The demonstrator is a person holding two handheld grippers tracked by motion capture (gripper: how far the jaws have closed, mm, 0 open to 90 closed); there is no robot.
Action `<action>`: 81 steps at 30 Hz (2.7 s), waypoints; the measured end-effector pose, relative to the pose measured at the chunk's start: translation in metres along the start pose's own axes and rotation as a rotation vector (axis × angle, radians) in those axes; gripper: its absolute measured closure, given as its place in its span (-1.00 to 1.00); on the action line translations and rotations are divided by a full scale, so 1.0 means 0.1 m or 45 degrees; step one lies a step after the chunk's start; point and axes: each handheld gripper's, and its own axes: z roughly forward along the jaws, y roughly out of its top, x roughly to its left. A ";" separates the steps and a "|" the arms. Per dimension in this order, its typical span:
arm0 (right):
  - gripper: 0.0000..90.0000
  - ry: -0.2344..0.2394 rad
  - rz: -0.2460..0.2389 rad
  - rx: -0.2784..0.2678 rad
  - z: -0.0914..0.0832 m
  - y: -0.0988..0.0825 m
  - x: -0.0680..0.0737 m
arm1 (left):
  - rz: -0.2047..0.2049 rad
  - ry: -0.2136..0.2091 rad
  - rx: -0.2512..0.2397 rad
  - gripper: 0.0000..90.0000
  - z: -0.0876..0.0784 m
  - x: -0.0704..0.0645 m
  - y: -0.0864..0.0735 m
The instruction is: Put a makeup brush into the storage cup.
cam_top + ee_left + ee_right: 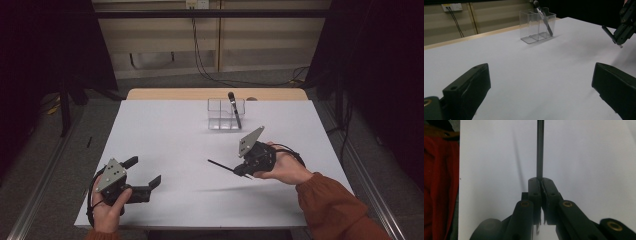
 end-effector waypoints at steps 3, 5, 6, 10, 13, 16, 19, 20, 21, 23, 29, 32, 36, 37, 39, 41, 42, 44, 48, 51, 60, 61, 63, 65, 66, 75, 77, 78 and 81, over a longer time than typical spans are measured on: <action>0.94 -0.003 -0.010 0.057 0.01 0.03 0.00 | 0.012 0.005 0.024 -0.96 0.00 0.00 0.01; 0.94 -0.007 -0.010 0.083 0.02 0.04 0.00 | -0.001 0.012 0.036 -0.95 0.00 0.02 0.01; 0.94 -0.009 -0.014 0.104 0.03 0.05 0.00 | -0.006 0.016 0.037 -0.95 -0.01 0.02 0.01; 0.94 -0.014 -0.017 0.155 0.04 0.07 0.01 | 0.005 0.014 0.047 -0.95 -0.02 0.04 0.04; 0.94 -0.010 -0.019 0.185 0.05 0.08 0.00 | 0.012 0.002 0.060 -0.95 -0.01 0.03 0.07; 0.94 -0.029 -0.019 0.190 0.05 0.08 -0.01 | 0.006 -0.028 0.137 -0.95 0.00 0.02 0.10; 0.94 -0.027 -0.021 0.186 0.05 0.08 -0.01 | 0.007 -0.031 0.152 -0.95 0.00 0.03 0.12; 0.94 -0.023 -0.007 0.195 0.05 0.08 -0.01 | 0.011 -0.036 0.154 -0.95 0.01 0.03 0.13; 0.94 -0.019 -0.020 0.204 0.06 0.08 -0.02 | 0.014 -0.041 0.154 -0.95 0.01 0.03 0.14; 0.94 -0.020 -0.015 0.215 0.07 0.08 -0.02 | 0.023 -0.050 0.158 -0.95 0.02 0.01 0.17; 0.94 -0.015 -0.017 0.236 0.08 0.11 -0.02 | 0.078 -0.095 0.186 -0.95 0.08 -0.05 0.25; 0.94 -0.010 -0.023 0.252 0.09 0.12 -0.01 | 0.093 -0.112 0.199 -0.95 0.11 -0.08 0.27; 0.94 -0.014 -0.030 0.249 0.10 0.13 0.00 | 0.131 -0.141 0.236 -0.95 0.16 -0.13 0.29; 0.94 -0.010 -0.031 0.252 0.10 0.13 0.00 | 0.142 -0.147 0.241 -0.95 0.18 -0.14 0.30; 0.94 -0.008 -0.039 0.250 0.11 0.14 0.00 | 0.152 -0.170 0.251 -0.95 0.21 -0.17 0.32; 0.94 -0.001 -0.043 0.259 0.11 0.14 0.00 | 0.154 -0.192 0.255 -0.95 0.25 -0.20 0.34; 0.94 0.004 -0.051 0.256 0.12 0.14 0.00 | 0.151 -0.210 0.256 -0.95 0.26 -0.21 0.35; 0.94 0.011 -0.058 0.264 0.13 0.15 0.02 | 0.169 -0.224 0.265 -0.95 0.30 -0.23 0.37; 0.94 0.017 -0.066 0.268 0.14 0.16 0.02 | 0.184 -0.256 0.290 -0.95 0.37 -0.27 0.41; 0.94 0.020 -0.070 0.276 0.15 0.17 0.03 | 0.207 -0.269 0.310 -0.95 0.41 -0.29 0.44; 0.94 0.029 -0.078 0.296 0.18 0.20 0.05 | 0.222 -0.315 0.352 -0.95 0.52 -0.36 0.51; 0.94 0.030 -0.084 0.293 0.19 0.20 0.05 | 0.216 -0.319 0.350 -0.95 0.53 -0.36 0.52; 0.94 0.034 -0.096 0.296 0.19 0.21 0.05 | 0.220 -0.325 0.357 -0.94 0.56 -0.38 0.54; 0.94 0.033 -0.089 0.300 0.20 0.23 0.06 | 0.234 -0.330 0.371 -0.94 0.59 -0.39 0.56; 0.94 0.043 -0.106 0.302 0.20 0.23 0.06 | 0.235 -0.338 0.376 -0.94 0.60 -0.40 0.57; 0.94 0.054 -0.121 0.328 0.22 0.27 0.08 | 0.256 -0.384 0.415 -0.94 0.71 -0.49 0.63; 0.94 0.058 -0.125 0.328 0.23 0.28 0.08 | 0.279 -0.400 0.437 -0.92 0.74 -0.51 0.66; 0.94 0.057 -0.136 0.327 0.24 0.28 0.08 | 0.283 -0.403 0.445 -0.92 0.75 -0.52 0.66; 0.94 0.061 -0.137 0.329 0.24 0.29 0.08 | 0.294 -0.418 0.467 -0.92 0.79 -0.54 0.68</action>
